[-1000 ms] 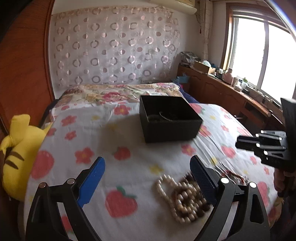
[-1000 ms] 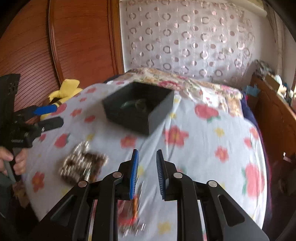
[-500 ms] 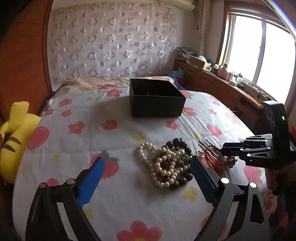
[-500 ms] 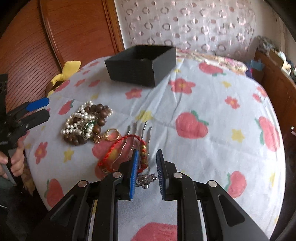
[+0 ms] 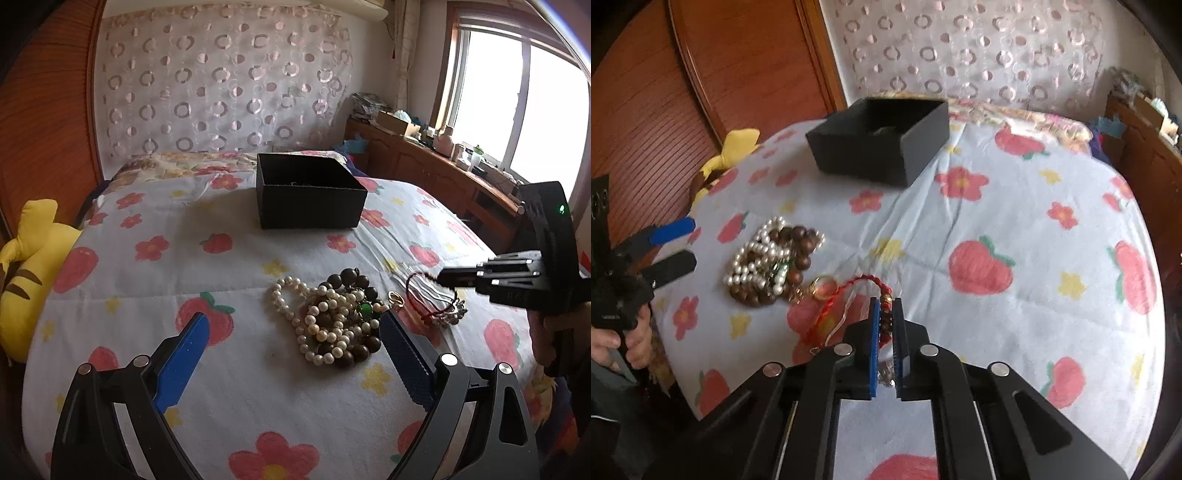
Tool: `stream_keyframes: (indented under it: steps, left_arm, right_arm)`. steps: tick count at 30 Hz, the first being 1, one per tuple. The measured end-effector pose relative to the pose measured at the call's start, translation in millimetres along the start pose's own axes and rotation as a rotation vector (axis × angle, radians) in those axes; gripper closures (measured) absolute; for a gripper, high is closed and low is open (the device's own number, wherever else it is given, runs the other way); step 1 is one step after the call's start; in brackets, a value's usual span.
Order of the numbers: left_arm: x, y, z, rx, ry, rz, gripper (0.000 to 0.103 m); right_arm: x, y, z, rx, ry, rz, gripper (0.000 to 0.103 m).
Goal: Organize jewelry
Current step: 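Grasp the red braided cord bracelet with the right tool and lift it, then grasp the silver hairpins with the left tool while the right tool holds the red bracelet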
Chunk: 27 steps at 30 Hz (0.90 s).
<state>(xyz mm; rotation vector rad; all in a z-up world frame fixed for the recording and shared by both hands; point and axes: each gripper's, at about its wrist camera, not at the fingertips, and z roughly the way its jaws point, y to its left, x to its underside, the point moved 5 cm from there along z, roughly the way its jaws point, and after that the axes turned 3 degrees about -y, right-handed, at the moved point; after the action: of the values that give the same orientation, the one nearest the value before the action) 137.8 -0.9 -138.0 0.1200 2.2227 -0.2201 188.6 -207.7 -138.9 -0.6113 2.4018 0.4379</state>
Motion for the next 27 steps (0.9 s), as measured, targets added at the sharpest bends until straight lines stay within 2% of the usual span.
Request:
stream_keyframes:
  steps: [7, 12, 22, 27]
  left_arm:
    - [1, -3, 0, 0.001, 0.0, 0.007, 0.013]
    - [2, -19, 3, 0.04, 0.006, 0.038, 0.013]
    - [2, -102, 31, 0.16, 0.069, 0.229, 0.014]
    - [9, -139, 49, 0.215, 0.123, 0.328, 0.025]
  right_arm:
    - [-7, -2, -12, 0.035, -0.04, -0.02, 0.096]
    - [-14, -9, -46, 0.096, -0.117, -0.043, 0.096]
    - [17, -57, -79, 0.186, -0.136, 0.038, 0.095]
    - [34, -71, -82, 0.186, -0.136, 0.082, 0.095]
